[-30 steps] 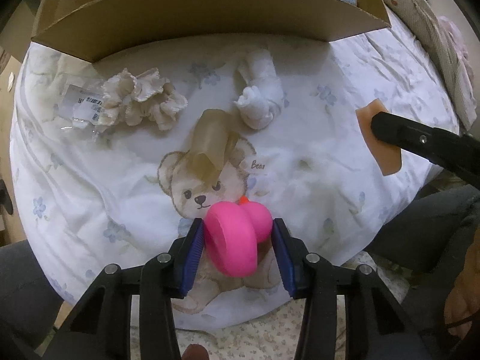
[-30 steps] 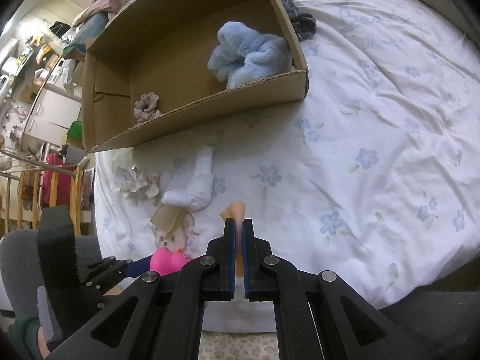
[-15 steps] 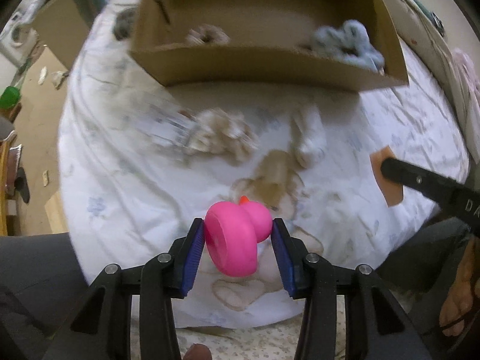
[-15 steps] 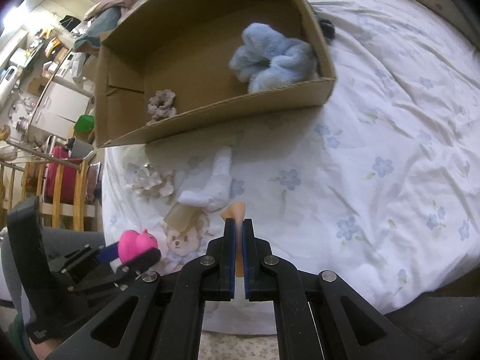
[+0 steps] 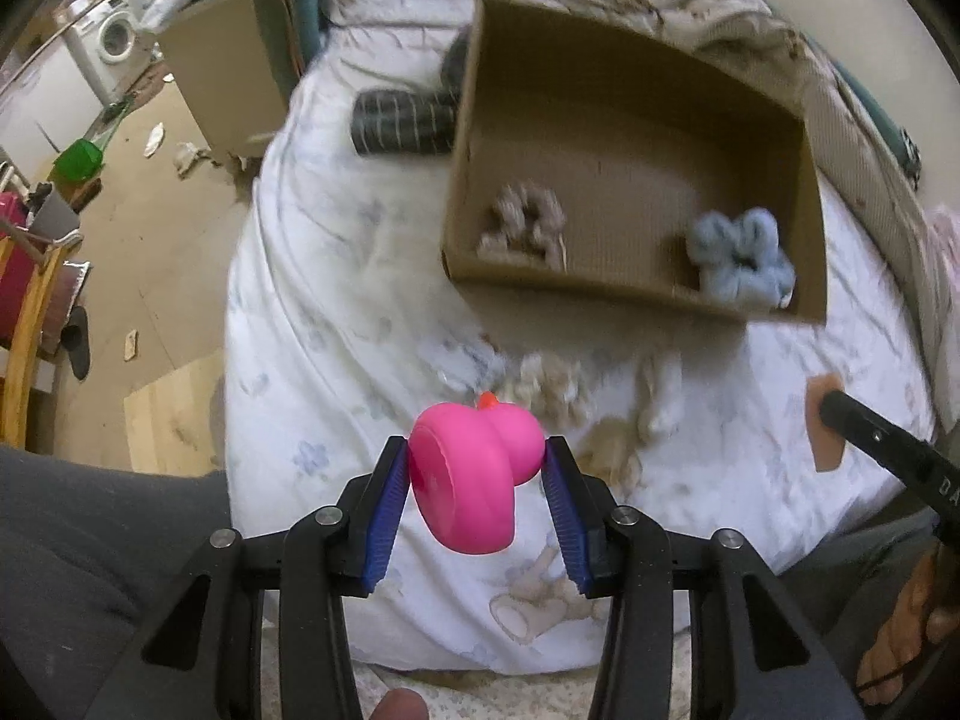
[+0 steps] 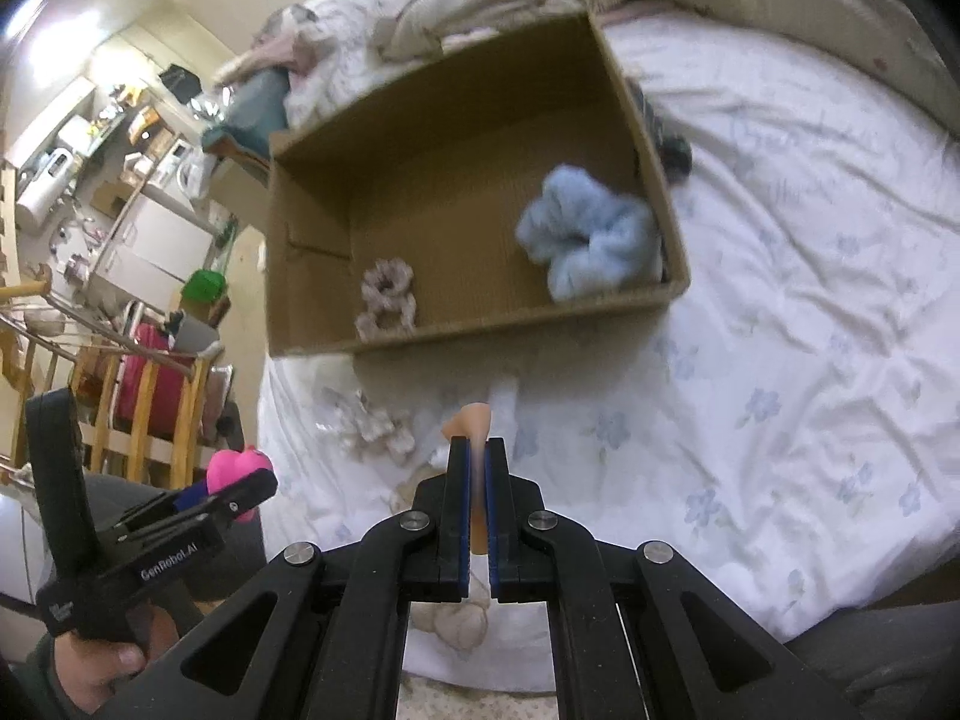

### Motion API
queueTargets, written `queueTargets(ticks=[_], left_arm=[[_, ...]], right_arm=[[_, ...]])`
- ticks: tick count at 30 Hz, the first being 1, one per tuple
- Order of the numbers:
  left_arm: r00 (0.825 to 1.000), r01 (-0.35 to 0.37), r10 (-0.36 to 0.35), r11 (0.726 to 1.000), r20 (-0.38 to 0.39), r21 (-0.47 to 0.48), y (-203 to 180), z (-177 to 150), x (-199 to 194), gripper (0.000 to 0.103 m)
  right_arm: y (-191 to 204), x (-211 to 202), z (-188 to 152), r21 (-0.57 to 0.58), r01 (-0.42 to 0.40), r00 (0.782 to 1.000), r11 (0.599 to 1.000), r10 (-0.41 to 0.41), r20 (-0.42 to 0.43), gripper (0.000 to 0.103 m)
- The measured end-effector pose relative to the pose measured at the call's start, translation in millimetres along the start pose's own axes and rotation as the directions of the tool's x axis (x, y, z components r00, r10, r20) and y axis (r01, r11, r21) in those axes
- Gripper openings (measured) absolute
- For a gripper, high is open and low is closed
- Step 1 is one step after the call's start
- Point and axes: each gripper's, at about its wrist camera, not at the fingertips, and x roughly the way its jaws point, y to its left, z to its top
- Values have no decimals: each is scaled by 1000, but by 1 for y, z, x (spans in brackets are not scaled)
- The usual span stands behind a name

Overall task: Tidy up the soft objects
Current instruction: 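Carry the pink squishy and tan cylinder over the box with both tools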

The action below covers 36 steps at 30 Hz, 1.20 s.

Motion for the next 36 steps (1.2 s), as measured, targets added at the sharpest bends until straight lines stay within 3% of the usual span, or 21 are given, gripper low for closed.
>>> queueTargets(ticks=[9, 17, 24, 36], left_arm=[[996, 1, -2, 1000, 86, 11, -4, 42, -27, 41], [993, -4, -1, 999, 120, 48, -14, 77, -25, 41], [985, -10, -6, 996, 172, 87, -28, 111, -19, 41], [987, 20, -41, 991, 156, 130, -47, 127, 35, 41]], right_arm=[[13, -38, 35, -33, -45, 994, 998, 48, 103, 6], [19, -48, 75, -56, -74, 984, 996, 82, 157, 6], [12, -30, 104, -68, -68, 979, 995, 80, 186, 6], [-19, 15, 104, -7, -39, 986, 999, 39, 160, 6]])
